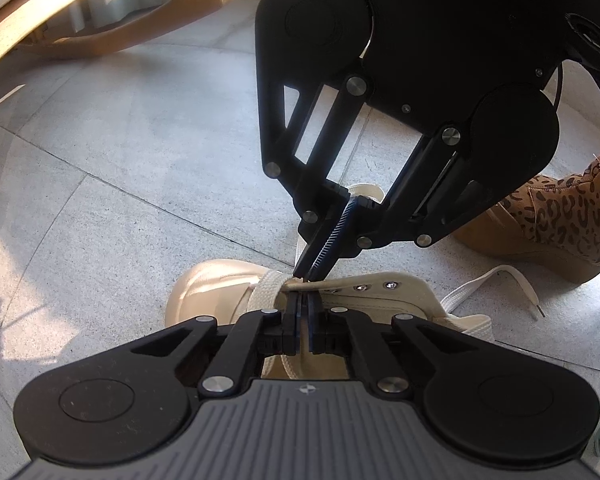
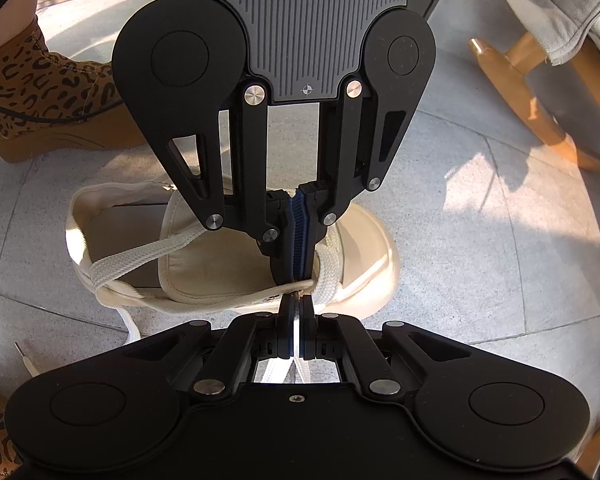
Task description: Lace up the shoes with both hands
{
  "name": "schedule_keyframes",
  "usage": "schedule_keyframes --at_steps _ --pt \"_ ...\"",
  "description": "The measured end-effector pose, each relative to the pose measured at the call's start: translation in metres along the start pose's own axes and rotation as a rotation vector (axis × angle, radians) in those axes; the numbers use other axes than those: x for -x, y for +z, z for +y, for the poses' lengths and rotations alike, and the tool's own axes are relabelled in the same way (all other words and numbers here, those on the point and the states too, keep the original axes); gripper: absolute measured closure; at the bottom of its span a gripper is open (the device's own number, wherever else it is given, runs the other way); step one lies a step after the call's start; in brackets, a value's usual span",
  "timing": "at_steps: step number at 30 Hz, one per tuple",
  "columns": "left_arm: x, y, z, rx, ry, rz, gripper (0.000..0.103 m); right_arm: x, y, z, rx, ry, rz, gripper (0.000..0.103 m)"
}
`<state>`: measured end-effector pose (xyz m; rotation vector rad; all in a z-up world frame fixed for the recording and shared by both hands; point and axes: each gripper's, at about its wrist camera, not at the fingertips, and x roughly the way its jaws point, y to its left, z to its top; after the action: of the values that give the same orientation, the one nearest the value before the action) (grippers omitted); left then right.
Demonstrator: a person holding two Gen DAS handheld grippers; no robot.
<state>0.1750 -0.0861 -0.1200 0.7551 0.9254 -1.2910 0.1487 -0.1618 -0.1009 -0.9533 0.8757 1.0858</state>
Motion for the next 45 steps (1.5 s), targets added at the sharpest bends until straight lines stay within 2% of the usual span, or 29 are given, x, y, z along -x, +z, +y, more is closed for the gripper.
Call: schedule_keyframes --at_steps 6,8,11,14,20,22,23,25,31,39,42,45 --pt "0.004 -0.004 0.002 0.028 0.003 -0.006 0.102 0.002 -0.002 -0.002 -0.038 -0.003 0.004 0.102" --pt "0.007 -0.005 0.001 0.035 0.008 -0.006 0.102 0.005 -0.002 -0.004 -0.062 0.000 0.014 0.098" --pt "0.011 -0.006 0.001 0.049 0.020 -0.014 0.102 0.015 -0.006 -0.013 -0.185 0.037 0.020 0.090" --pt "0.021 -0.007 -0.001 0.051 0.035 -0.010 0.102 0.028 -0.010 -0.022 -0.353 0.080 -0.012 0.082" --pt "0.051 -0.015 0.000 0.115 0.066 0.017 0.102 0.038 -0.013 -0.022 -0.598 0.155 -0.056 0.075" --pt "0.061 -0.021 0.001 0.142 0.070 0.038 0.102 0.028 -0.013 -0.021 -0.667 0.155 -0.030 0.075" --pt "0.065 -0.025 0.002 0.157 0.071 0.052 0.102 0.024 -0.013 -0.021 -0.692 0.149 -0.024 0.080" --pt "0.075 -0.033 0.004 0.173 0.087 0.081 0.102 0.021 -0.015 -0.022 -0.733 0.160 -0.038 0.095" --pt "0.120 -0.049 0.012 0.223 0.155 0.154 0.102 0.021 -0.019 -0.018 -0.761 0.150 -0.052 0.095" --pt "0.181 -0.071 0.021 0.289 0.205 0.329 0.102 0.012 -0.025 -0.018 -0.771 0.142 -0.033 0.095" --pt "0.203 -0.079 0.029 0.347 0.237 0.361 0.102 0.012 -0.025 -0.018 -0.774 0.139 -0.032 0.095" --pt "0.222 -0.081 0.033 0.358 0.281 0.399 0.102 0.014 -0.025 -0.017 -0.773 0.138 -0.033 0.095"
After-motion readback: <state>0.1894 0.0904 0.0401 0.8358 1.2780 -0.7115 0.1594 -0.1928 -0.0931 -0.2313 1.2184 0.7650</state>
